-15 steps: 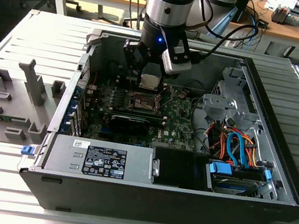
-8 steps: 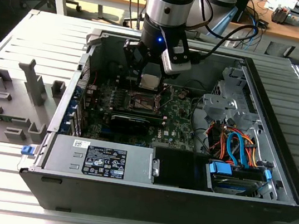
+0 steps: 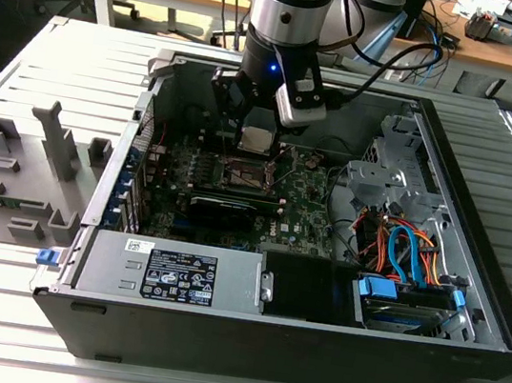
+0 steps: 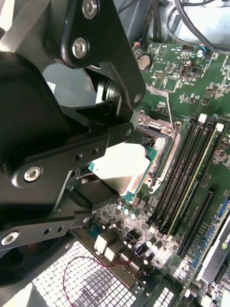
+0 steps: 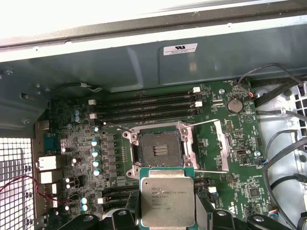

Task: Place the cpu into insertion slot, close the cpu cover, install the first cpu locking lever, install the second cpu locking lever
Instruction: 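Place the cpu into insertion slot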

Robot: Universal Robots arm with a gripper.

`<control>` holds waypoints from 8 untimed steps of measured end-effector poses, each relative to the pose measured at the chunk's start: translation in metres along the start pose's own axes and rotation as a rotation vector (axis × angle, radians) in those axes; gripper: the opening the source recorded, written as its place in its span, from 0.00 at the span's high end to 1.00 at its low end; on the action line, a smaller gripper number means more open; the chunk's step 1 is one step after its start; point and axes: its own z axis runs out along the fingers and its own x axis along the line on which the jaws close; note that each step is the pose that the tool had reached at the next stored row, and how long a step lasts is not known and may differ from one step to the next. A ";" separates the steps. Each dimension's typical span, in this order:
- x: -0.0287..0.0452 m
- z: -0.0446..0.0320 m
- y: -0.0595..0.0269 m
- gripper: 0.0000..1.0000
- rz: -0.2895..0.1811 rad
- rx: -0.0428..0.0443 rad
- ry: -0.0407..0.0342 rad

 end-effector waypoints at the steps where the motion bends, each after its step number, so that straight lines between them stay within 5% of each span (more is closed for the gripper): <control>1: 0.0000 0.0000 0.0000 0.46 0.001 0.0000 -0.0002; 8: 0.0000 0.0000 0.0000 0.46 0.013 0.0001 -0.0012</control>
